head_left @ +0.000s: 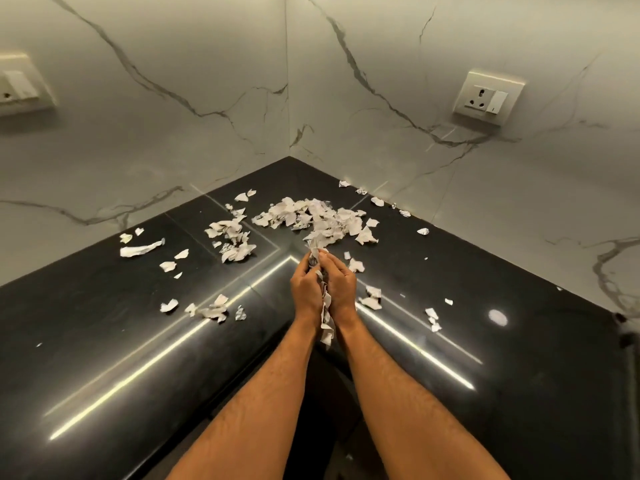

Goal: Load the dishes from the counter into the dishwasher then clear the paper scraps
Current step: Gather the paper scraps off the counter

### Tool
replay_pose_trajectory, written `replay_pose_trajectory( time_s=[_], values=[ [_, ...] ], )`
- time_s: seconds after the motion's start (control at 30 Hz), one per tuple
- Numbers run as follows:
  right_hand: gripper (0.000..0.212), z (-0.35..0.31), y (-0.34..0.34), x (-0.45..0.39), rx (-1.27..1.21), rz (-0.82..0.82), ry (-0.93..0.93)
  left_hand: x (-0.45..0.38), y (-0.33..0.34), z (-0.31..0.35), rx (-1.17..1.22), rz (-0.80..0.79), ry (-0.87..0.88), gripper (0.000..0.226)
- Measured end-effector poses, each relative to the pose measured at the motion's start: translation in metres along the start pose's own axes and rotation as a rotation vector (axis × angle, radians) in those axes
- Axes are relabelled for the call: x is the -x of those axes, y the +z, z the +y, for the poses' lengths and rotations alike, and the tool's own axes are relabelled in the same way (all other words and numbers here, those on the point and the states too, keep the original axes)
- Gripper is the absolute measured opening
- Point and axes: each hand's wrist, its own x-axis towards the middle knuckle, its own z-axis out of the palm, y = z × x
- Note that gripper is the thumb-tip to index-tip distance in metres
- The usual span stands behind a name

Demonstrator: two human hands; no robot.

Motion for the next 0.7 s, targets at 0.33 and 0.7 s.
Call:
replay_pose_trajectory(
  time_s=[0.33, 0.7],
  values=[
    [0.02, 0.091, 0.002, 0.113, 0.049, 0.097, 0.172, 0.076, -0.107, -0.053, 0.036, 0.082, -0.173, 0.034],
    [0.015, 0.232, -0.091, 0.133, 0.268, 0.241, 0.49, 0.099, -0.161, -0.219, 0.029, 0.264, -0.553, 0.022]
  ],
)
